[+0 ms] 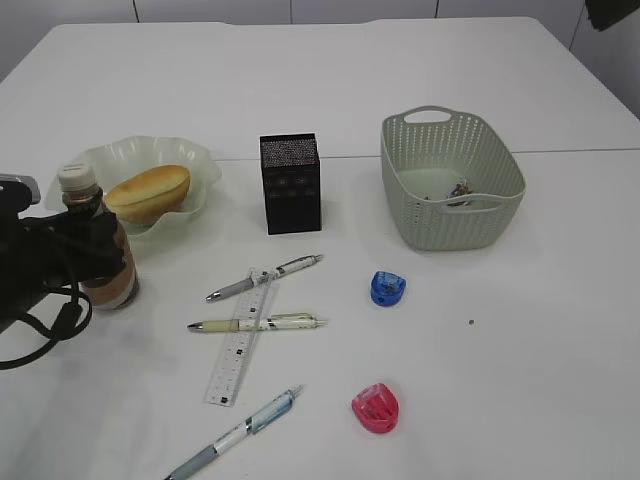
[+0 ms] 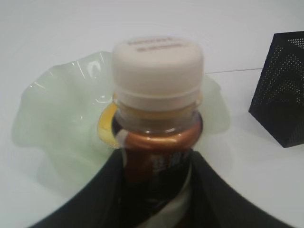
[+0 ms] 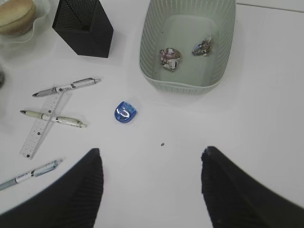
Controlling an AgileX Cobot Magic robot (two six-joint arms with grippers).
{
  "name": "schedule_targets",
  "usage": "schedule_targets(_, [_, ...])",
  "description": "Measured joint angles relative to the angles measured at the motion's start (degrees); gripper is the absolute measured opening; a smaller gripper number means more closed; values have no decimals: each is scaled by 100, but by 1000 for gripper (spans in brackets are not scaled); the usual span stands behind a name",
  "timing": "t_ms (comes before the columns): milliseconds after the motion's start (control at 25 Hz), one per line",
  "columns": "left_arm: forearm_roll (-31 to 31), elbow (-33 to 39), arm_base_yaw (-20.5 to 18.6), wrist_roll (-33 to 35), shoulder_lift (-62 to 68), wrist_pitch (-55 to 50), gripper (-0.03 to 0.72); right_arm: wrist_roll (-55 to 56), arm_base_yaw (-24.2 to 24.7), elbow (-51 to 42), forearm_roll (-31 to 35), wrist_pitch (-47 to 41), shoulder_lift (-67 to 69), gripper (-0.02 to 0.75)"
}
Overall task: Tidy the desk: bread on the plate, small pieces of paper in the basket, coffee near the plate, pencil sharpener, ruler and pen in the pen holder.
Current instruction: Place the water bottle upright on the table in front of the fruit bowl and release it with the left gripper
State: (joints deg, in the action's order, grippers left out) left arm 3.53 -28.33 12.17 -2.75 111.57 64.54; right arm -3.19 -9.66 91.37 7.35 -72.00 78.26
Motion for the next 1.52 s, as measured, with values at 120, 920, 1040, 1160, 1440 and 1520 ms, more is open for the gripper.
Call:
schedule_targets(120, [0, -134, 0, 0, 133, 102, 256, 0, 0, 0, 0, 0, 0, 477])
schedule_targets(920, [-57, -165, 0, 17, 171, 127, 513, -9, 0, 0, 0, 0, 0, 477])
schedule_targets(1040, [-70, -97, 0, 17, 171, 127, 518, -9, 0, 0, 0, 0, 0, 478])
schedule_targets(1160, [-72, 107, 0, 17, 129, 127, 519, -9, 0, 0, 0, 0, 0, 477])
schedule_targets(1440, [-105, 424, 0, 17, -726, 116, 520, -9, 0, 0, 0, 0, 0, 477])
schedule_targets(1520, [-105, 451, 0, 17, -1090, 116, 520, -9, 0, 0, 0, 0, 0, 477])
